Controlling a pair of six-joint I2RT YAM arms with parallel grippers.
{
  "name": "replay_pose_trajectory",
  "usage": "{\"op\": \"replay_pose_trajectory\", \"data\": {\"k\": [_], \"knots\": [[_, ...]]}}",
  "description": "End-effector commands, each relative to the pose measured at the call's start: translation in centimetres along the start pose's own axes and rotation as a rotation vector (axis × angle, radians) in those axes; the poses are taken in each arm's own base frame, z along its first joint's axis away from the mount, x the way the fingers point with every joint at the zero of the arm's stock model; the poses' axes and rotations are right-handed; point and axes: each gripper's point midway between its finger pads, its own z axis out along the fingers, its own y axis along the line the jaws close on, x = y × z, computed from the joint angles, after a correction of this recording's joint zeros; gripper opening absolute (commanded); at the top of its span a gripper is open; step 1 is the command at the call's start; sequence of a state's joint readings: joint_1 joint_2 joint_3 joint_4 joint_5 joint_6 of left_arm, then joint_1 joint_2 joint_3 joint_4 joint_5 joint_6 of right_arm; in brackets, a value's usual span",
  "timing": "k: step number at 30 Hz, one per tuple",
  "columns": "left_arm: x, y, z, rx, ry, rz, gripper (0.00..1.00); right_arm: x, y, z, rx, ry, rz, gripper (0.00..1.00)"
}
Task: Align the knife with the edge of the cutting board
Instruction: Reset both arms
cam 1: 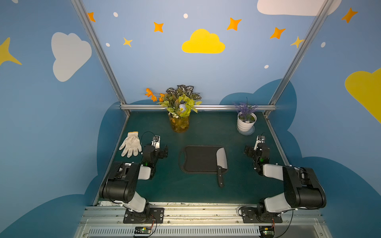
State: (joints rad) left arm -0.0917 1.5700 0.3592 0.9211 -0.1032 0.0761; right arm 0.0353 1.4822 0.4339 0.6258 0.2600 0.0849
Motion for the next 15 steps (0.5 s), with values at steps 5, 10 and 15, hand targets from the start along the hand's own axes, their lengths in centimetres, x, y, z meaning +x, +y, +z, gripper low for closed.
{"op": "replay_pose_trajectory", "data": {"k": [5,10,15], "knots": [[-0.71,-0.18,0.17,0.013,-0.02,0.011,1.0,-1.28,0.45,-0.25,-0.017,-0.042,-0.003,0.98],[-0.71,-0.28,0.05,0.014,-0.022,0.016,1.0,-1.27,0.45,-0.26,-0.017,-0.042,-0.004,0.98],[-0.74,-0.29,0.04,0.014,-0.023,0.016,1.0,-1.27,0.47,-0.24,-0.017,-0.041,-0.004,0.98]]}}
